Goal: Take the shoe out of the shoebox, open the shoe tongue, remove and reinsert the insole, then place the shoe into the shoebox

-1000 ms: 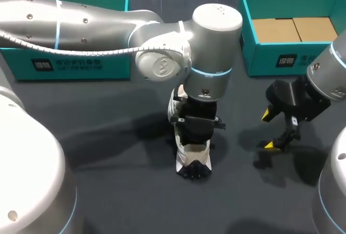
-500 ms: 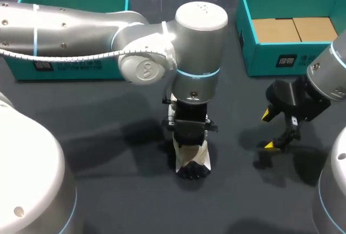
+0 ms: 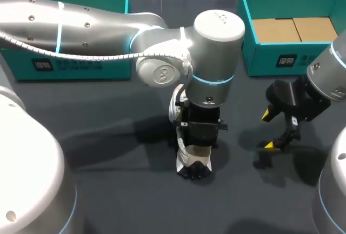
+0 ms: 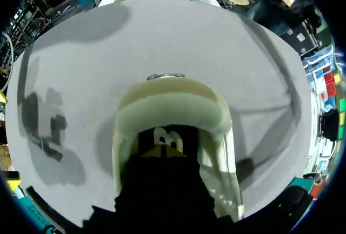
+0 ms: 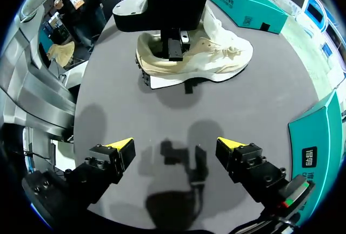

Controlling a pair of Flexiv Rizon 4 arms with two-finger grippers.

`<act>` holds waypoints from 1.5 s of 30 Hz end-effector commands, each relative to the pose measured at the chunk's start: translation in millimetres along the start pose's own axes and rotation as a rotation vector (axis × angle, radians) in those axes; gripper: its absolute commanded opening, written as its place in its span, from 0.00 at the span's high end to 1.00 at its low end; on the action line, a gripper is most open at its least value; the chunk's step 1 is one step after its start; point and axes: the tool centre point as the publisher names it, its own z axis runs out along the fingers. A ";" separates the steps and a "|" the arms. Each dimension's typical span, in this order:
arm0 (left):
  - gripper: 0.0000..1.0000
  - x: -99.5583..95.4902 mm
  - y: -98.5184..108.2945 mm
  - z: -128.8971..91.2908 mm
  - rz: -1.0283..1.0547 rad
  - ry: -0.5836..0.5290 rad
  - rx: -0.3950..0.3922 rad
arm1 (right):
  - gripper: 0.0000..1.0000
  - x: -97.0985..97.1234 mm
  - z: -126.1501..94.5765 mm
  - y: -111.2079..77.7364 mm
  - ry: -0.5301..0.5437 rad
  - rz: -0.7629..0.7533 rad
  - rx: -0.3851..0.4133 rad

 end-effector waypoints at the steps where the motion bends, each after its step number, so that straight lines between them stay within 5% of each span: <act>1: 1.00 12.7 -6.4 -15.9 0.003 -0.045 -0.040 | 0.00 1.9 -0.8 -0.4 -0.003 0.000 0.001; 7: 1.00 18.5 -17.0 -32.7 0.047 -0.069 0.008 | 0.00 1.9 -0.8 -0.4 -0.003 0.000 0.001; 17: 1.00 2.3 -13.3 8.7 0.056 0.141 0.023 | 0.00 1.9 -0.8 -0.4 -0.003 0.000 0.001; 26: 1.00 0.3 -6.0 23.7 0.019 0.126 -0.010 | 0.00 1.9 -0.8 -0.4 -0.003 0.000 0.001; 45: 1.00 19.4 -13.0 -45.8 -0.017 -0.008 -0.132 | 0.00 1.9 -0.8 -0.4 -0.003 0.000 0.001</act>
